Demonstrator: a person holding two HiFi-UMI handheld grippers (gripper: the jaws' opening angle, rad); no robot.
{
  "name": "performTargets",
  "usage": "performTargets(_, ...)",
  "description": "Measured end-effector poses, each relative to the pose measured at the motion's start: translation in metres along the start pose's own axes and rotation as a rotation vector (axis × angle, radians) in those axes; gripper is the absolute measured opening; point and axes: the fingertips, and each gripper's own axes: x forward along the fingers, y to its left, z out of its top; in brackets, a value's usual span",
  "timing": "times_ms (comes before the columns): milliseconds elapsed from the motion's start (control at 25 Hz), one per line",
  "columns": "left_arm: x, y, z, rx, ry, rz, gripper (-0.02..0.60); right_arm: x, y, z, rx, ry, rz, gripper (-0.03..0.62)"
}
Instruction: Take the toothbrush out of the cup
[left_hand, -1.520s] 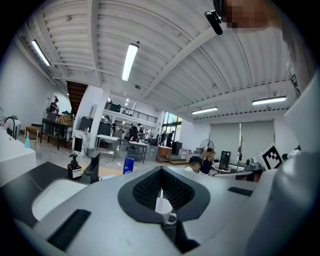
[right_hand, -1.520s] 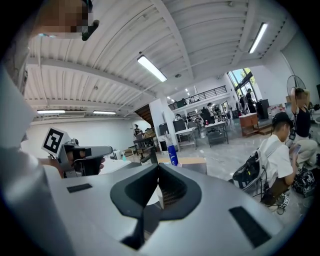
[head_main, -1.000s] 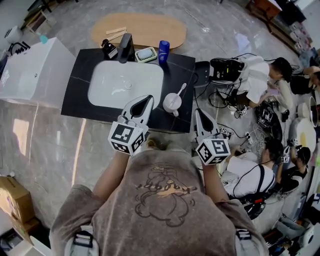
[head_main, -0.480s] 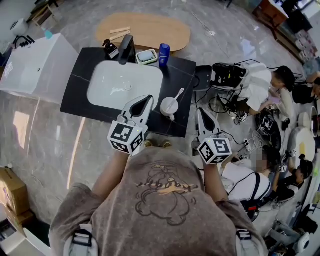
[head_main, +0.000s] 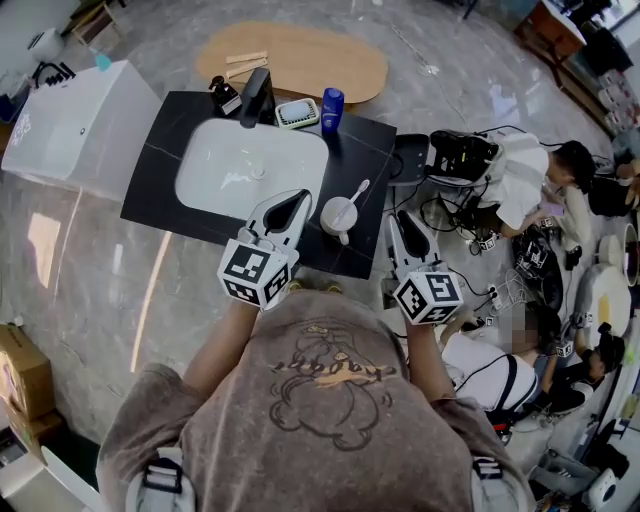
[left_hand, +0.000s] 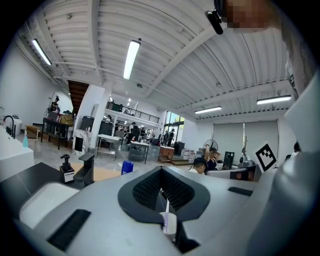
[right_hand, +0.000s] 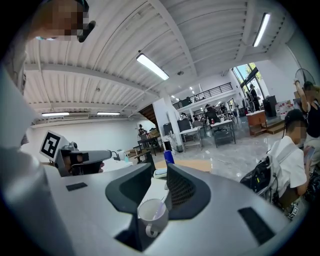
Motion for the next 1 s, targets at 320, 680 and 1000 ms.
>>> performTargets(320, 0.009, 0.002, 0.002, 0.001, 0.006, -0.007, 0.020, 0.018, 0.002, -0.010, 0.055, 0.036, 0.065, 0.301)
performTargets(680, 0.009, 0.011, 0.003, 0.005, 0.015, 0.015, 0.020, 0.053, 0.006, -0.044, 0.101, 0.133, 0.148, 0.430)
performTargets(1000, 0.001, 0.021, 0.005, 0.003, 0.016, 0.055, 0.020, 0.085, -0.009, -0.089, 0.134, 0.243, 0.176, 0.387)
